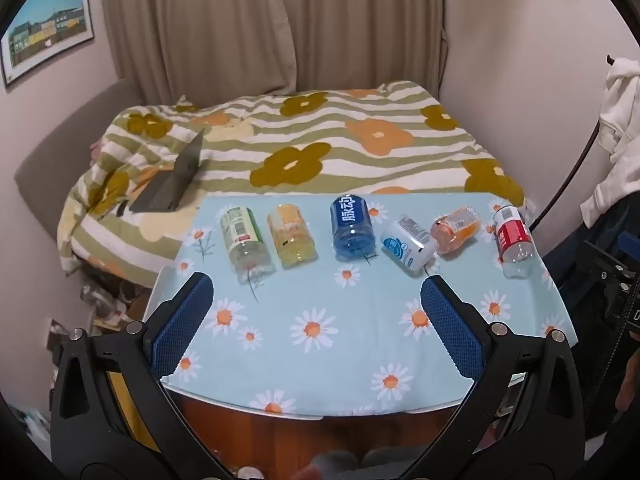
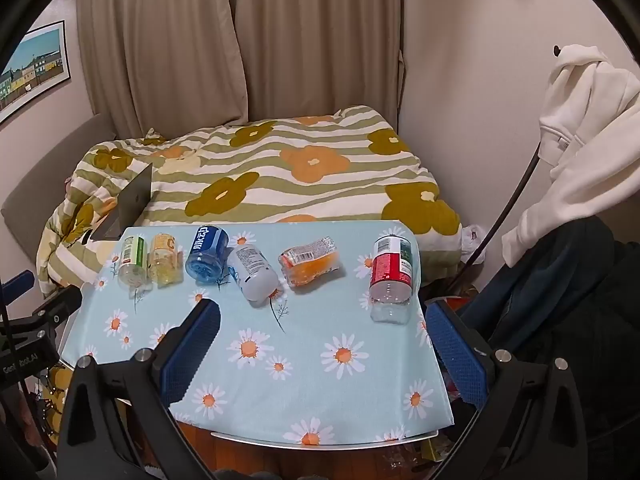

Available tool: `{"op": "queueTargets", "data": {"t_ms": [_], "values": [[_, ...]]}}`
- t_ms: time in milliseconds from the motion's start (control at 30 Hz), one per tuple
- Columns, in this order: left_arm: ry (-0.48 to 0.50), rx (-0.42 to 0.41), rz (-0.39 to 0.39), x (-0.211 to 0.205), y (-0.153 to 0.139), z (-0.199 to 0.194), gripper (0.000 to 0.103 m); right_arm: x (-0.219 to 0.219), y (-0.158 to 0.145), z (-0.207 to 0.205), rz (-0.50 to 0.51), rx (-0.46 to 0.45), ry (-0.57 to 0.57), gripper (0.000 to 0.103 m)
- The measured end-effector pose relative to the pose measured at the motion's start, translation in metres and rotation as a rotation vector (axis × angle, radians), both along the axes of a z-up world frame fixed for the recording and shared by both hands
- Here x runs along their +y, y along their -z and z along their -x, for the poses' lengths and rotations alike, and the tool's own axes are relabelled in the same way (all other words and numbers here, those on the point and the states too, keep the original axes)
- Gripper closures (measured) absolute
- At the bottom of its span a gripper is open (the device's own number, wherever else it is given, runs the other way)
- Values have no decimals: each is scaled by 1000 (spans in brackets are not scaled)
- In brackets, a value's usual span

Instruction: Flip cup upright

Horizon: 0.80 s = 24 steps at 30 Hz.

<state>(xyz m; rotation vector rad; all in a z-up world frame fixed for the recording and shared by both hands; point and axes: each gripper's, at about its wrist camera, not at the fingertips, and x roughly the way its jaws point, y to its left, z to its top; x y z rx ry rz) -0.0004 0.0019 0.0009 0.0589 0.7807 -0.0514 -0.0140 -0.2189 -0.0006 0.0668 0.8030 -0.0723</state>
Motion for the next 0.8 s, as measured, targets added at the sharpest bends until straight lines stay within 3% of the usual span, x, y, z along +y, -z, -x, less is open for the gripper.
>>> {"op": "queueTargets", "data": {"t_ms": [33, 100, 800], "values": [[-17, 9, 31, 11, 1, -2, 0, 0, 0, 0, 2, 2, -1, 0], [-27, 0, -5, 5, -3, -2, 0, 1, 0, -1, 4, 3, -2, 0], [-20, -9, -7, 8, -6, 0, 0, 7, -6, -3, 12, -4, -4, 0]]}}
